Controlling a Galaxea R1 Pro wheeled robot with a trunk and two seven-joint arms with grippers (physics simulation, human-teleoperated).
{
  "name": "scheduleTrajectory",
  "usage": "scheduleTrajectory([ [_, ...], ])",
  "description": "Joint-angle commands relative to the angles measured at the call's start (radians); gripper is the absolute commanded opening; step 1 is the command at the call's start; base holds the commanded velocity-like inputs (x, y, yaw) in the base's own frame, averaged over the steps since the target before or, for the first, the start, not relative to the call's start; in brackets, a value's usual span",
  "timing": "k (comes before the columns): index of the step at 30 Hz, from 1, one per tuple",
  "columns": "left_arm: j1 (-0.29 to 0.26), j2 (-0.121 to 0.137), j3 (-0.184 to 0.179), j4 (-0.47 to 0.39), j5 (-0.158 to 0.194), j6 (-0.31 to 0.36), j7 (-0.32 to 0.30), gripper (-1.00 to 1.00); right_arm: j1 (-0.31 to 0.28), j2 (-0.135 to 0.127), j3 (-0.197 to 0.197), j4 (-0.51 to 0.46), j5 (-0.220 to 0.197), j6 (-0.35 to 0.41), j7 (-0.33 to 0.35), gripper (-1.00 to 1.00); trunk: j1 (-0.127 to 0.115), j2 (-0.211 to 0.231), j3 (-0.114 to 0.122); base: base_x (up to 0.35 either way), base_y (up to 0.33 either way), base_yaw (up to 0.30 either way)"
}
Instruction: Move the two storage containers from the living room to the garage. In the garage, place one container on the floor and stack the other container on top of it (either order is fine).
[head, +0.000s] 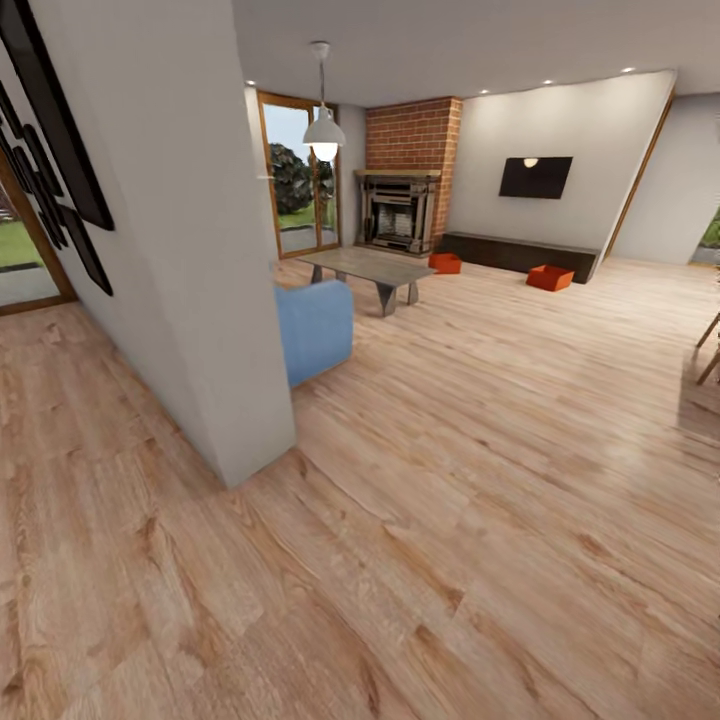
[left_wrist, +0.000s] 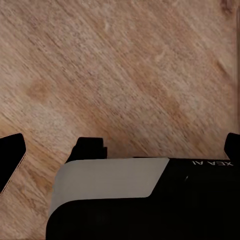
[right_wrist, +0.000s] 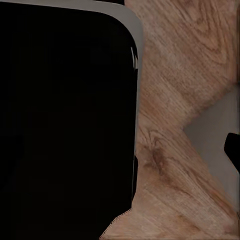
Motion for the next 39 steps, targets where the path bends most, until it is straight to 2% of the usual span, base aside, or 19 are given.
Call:
scheduleTrajectory([
  [1,0.000,0.000,-0.009,0.001,0.010,-0.004,0.004,1.00,0.000,-0.001,0.001,0.000,0.001,0.000,0.001,1.00,0.001,0.000,-0.001,0.344,-0.001,-0.165],
  [26,-0.001,-0.001,-0.009,0.001,0.010,-0.004,0.004,1.00,0.000,-0.003,0.002,0.000,0.002,-0.001,0.001,1.00,0.001,0.000,-0.017,0.344,0.000,-0.232],
  [39,-0.001,-0.001,-0.009,0.001,0.010,-0.004,0.004,1.00,0.000,-0.003,0.002,0.000,0.002,-0.001,0.001,1.00,0.001,0.000,-0.006,0.344,0.000,-0.074],
])
